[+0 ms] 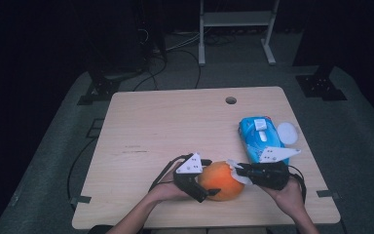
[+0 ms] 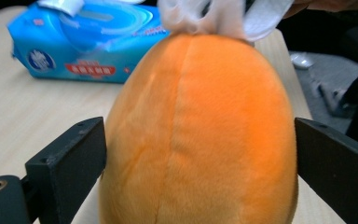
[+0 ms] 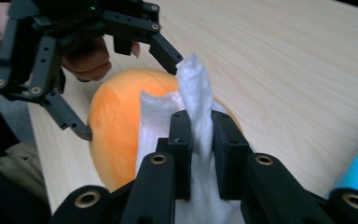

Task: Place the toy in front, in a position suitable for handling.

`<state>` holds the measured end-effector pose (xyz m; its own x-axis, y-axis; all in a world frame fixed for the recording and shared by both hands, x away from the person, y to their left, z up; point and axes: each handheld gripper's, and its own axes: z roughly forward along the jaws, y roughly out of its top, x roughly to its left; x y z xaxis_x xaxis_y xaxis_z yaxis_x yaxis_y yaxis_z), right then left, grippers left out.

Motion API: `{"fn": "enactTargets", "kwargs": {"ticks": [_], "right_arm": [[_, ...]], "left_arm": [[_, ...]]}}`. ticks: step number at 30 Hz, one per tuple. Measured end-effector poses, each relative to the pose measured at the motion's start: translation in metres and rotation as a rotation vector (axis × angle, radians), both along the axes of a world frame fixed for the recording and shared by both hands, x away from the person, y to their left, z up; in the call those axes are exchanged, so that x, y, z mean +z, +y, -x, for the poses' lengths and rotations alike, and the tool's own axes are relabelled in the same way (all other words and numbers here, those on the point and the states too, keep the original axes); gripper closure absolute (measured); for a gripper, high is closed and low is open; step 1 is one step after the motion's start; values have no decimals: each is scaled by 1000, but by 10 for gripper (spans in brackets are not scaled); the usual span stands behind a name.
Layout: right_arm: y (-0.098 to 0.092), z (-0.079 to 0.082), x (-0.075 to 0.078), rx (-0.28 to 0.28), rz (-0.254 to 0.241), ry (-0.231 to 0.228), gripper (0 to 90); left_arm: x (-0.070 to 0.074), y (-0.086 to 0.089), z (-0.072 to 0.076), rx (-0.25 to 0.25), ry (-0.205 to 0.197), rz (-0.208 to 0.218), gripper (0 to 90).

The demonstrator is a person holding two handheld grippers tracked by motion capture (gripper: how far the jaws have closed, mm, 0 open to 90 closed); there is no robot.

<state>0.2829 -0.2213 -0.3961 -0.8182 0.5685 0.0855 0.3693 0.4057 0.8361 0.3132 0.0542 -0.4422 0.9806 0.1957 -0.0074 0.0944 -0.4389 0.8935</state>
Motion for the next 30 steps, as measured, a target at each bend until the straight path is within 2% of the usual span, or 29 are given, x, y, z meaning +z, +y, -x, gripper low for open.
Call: {"fn": "enactTargets", "kwargs": {"ticks": [2, 3, 6, 7, 11, 13, 16, 18, 20, 22, 24, 25, 27, 28, 30], "right_arm": [[-1, -1, 0, 2, 1, 11, 781], [-2, -2, -1, 1, 2, 14, 781], [-4, -4, -1, -7, -2, 23, 781], [-4, -4, -1, -9, -5, 28, 781], [-6, -4, 1, -31, -5, 19, 782], [-4, -1, 5, -50, -12, -21, 786], [7, 6, 15, -27, -66, -75, 790], [18, 10, 20, -21, -48, -119, 790], [22, 11, 21, -29, -41, -135, 790], [16, 6, 17, -50, -47, -115, 790], [8, -2, 6, -90, -19, -85, 791], [3, -7, -1, -113, -8, -54, 790], [-8, -13, -10, -127, -44, 3, 790], [-9, -13, -10, -131, -56, 11, 790], [-5, -10, -5, -120, -63, -9, 790]], "left_arm": [[-2, 0, -2, 2, 23, 11, 50], [-3, 0, -1, -2, 32, 21, 85], [-4, 2, 1, 7, 19, 29, 221], [-3, 2, 2, 11, -1, 23, 252], [2, 0, 5, 20, -35, 31, 340], [7, 0, 7, 17, -65, 37, 361], [14, -3, 13, 14, -143, 42, 373], [18, -3, 16, 17, -189, 33, 376], [20, 1, 15, 21, -200, 29, 382], [20, 6, 14, 26, -203, 11, 385], [19, 8, 12, 26, -209, -17, 385], [17, 9, 12, 32, -197, -12, 384], [14, 9, 10, 32, -183, -2, 380], [14, 8, 10, 27, -178, -3, 377], [12, 6, 10, 21, -169, -4, 369]]}}
